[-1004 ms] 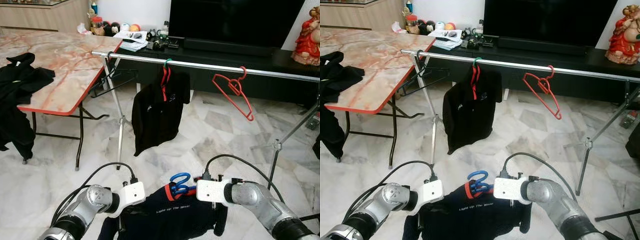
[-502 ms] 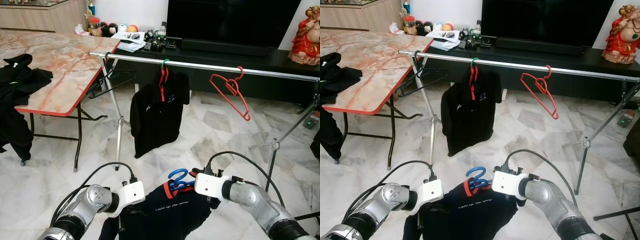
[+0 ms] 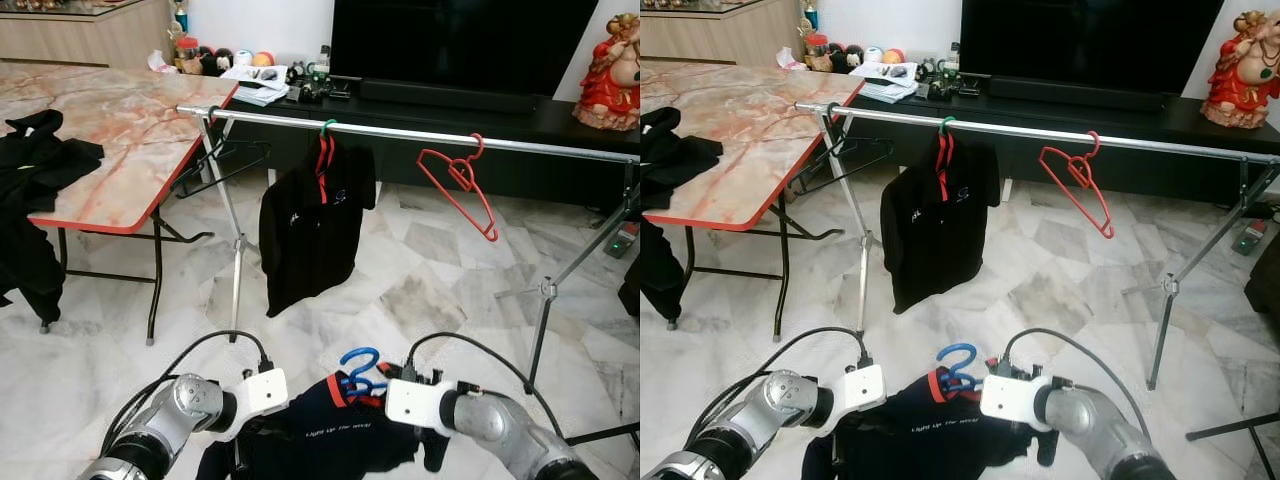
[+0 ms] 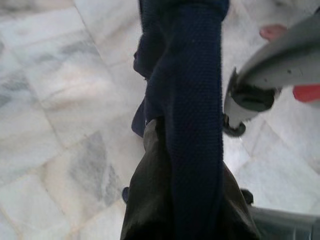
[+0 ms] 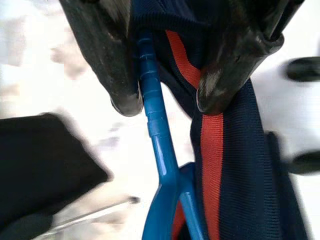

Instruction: Hang hanger

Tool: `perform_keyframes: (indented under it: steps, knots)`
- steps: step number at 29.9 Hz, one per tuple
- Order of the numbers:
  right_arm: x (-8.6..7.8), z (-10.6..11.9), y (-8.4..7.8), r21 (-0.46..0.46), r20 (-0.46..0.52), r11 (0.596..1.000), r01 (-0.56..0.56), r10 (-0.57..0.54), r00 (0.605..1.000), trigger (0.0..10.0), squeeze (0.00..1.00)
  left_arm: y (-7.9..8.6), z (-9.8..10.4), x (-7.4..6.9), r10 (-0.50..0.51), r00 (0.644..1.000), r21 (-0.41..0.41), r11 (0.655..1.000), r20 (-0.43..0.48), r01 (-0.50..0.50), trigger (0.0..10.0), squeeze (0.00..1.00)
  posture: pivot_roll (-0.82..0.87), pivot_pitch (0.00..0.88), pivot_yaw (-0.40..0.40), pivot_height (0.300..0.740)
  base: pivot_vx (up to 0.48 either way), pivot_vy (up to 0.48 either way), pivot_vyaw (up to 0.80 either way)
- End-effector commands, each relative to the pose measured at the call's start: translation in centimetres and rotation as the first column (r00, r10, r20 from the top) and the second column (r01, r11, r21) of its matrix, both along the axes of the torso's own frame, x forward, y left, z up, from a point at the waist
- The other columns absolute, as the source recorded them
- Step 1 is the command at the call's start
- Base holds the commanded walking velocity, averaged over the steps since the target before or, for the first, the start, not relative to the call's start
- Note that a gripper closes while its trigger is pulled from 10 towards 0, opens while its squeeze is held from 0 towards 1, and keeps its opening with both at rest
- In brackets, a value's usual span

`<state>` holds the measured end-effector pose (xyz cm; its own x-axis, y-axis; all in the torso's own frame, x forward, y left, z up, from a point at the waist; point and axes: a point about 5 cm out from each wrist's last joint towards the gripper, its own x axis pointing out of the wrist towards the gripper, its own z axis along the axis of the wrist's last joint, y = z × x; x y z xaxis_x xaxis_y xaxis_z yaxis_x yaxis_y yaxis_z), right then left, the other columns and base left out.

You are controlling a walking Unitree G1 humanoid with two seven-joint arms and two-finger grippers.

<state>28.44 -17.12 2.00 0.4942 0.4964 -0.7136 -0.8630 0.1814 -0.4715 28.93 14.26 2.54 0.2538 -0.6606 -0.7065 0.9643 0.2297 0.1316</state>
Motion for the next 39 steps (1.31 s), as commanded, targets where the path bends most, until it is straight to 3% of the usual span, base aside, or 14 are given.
perform_keyframes:
  steps: [1,5,12,16,17,22,32,35,36,39]
  knots:
    - [-1.8,-1.3,-0.1,0.029,-0.146,0.999,-0.022,0.026,0.989,10.0,0.0,-0.5,1.3,0.9,0.016,0.998,-0.07,0.997,0.053,-0.012,0.0,0.0,-0.02,0.047,-0.066,0.74,0.0,0.0,0.0]
    - [-2.9,-0.9,0.3,0.169,-0.285,0.985,-0.043,0.09,0.954,10.0,0.0,-0.6,1.2,0.8,0.016,0.999,-0.073,0.997,0.051,-0.012,0.0,0.0,-0.02,0.048,-0.066,0.74,0.0,0.0,0.0]
    - [-2.2,0.0,0.3,0.247,-0.286,0.969,0.013,0.06,0.956,10.0,0.0,-0.7,0.9,0.6,0.016,0.999,-0.072,0.997,0.045,-0.012,0.0,0.0,-0.02,0.046,-0.065,0.74,0.0,0.0,0.0]
    - [-1.5,0.1,0.1,0.219,-0.229,0.975,0.026,0.025,0.973,10.0,0.0,-0.6,0.9,0.6,0.018,0.999,-0.071,0.997,0.046,-0.014,0.0,0.0,-0.01,0.045,-0.066,0.74,0.0,0.0,0.0]
    - [-0.8,0.5,0.2,0.216,-0.165,0.975,0.059,-0.024,0.986,10.0,0.0,-0.6,0.9,0.6,0.019,0.999,-0.071,0.997,0.047,-0.015,0.0,0.0,-0.01,0.045,-0.066,0.74,0.0,0.0,0.0]
    - [0.4,1.5,0.6,0.236,-0.048,0.968,0.084,-0.075,0.996,10.0,0.0,-0.7,0.9,0.6,0.018,0.999,-0.073,0.997,0.045,-0.015,0.0,0.0,-0.02,0.045,-0.065,0.74,0.0,0.0,0.0]
    - [1.8,2.5,0.6,0.251,0.131,0.959,0.13,-0.166,0.977,10.0,0.0,-0.8,0.9,0.6,0.021,0.999,-0.077,0.997,0.042,-0.018,0.0,0.0,-0.01,0.043,-0.07,0.74,0.0,0.0,0.0]
    - [1.8,2.3,0.5,0.264,0.129,0.952,0.156,-0.195,0.972,10.0,0.0,-0.8,0.9,0.6,0.021,0.999,-0.078,0.997,0.041,-0.018,0.0,0.0,-0.01,0.043,-0.07,0.74,0.0,0.0,0.0]
    - [0.5,0.5,0.4,0.194,0.035,0.97,0.147,-0.157,0.987,10.0,0.0,-0.8,0.9,0.6,0.023,0.999,-0.08,0.997,0.04,-0.02,0.0,0.0,-0.01,0.044,-0.07,0.74,0.0,0.0,0.0]
    - [-0.5,-0.8,0.1,0.124,-0.013,0.984,0.126,-0.125,0.992,10.0,0.0,-0.7,1.0,0.7,0.023,0.999,-0.081,0.997,0.041,-0.02,0.0,0.0,-0.01,0.046,-0.069,0.74,0.0,0.0,0.0]
